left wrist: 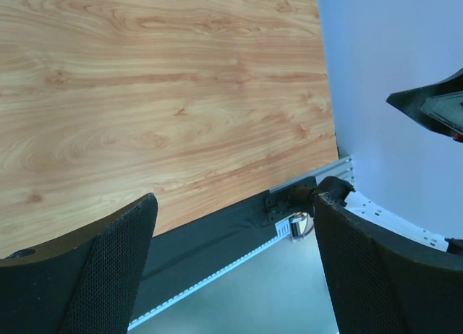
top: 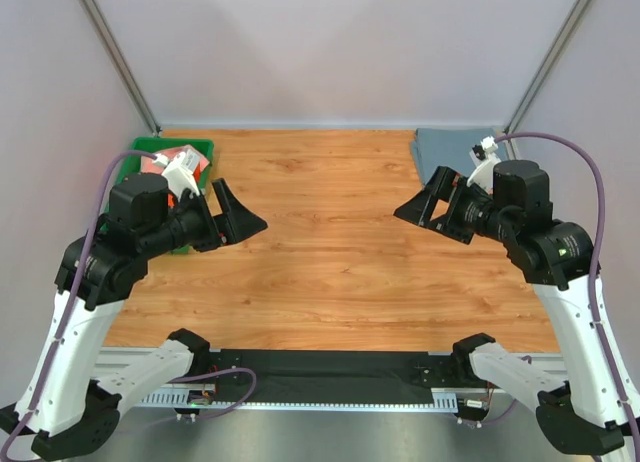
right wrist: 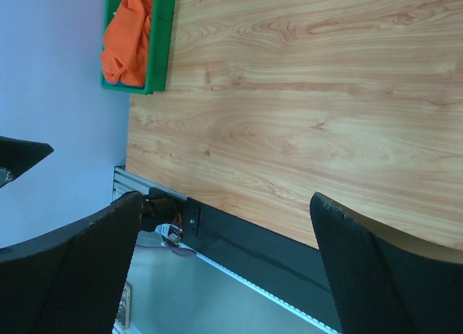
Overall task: Fold and stack the t-shirts
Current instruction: Grab the tshirt from the pile, then move the tshirt to the center of the board
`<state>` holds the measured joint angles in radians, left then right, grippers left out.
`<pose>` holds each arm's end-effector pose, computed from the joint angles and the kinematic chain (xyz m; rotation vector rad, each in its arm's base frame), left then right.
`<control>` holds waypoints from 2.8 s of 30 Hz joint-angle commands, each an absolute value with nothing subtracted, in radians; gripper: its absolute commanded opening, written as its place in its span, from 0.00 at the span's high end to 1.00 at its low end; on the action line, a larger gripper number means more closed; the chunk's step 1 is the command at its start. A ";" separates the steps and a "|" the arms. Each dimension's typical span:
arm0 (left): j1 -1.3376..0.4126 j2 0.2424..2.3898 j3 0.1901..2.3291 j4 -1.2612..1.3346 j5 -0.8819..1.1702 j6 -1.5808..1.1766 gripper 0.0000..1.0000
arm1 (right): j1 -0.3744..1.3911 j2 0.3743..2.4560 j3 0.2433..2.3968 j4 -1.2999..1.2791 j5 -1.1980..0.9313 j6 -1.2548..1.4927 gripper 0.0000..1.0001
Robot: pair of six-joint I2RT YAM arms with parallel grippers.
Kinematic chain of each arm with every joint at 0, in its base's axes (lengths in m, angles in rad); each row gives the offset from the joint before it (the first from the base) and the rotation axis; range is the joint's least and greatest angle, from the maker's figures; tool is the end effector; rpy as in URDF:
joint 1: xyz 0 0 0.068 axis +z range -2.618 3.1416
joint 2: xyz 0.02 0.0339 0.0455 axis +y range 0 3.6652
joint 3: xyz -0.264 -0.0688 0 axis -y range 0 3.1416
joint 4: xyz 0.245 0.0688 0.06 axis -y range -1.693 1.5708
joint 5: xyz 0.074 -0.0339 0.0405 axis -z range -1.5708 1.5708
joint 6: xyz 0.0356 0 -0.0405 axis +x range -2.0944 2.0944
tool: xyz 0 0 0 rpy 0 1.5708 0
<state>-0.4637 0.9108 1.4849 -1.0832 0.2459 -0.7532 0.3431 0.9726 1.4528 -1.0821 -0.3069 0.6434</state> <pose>0.1089 -0.0641 0.4526 -0.1605 2.2150 -0.9679 0.1375 0.0605 0.4369 0.1572 2.2769 0.8767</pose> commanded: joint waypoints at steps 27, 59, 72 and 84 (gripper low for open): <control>0.107 1.313 1.444 -1.094 -0.037 -0.943 0.12 | 0.339 0.940 1.399 -1.135 -0.235 0.526 0.00; 0.216 1.505 1.932 -0.988 -0.034 -0.819 1.00 | 0.339 1.048 1.612 -1.244 -0.308 0.555 0.00; -0.533 1.301 1.704 -0.731 0.177 -0.890 1.00 | 0.339 1.078 1.671 -1.420 -0.198 0.698 0.00; -0.822 1.382 1.385 -0.926 0.212 -0.893 0.26 | 0.359 1.071 1.340 -1.344 -0.181 0.715 0.08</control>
<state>-0.8528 1.4826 1.2671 -0.7773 0.2863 -0.9630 0.3454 1.0599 1.4231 -1.3304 -0.1802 0.6918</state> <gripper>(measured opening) 0.719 0.936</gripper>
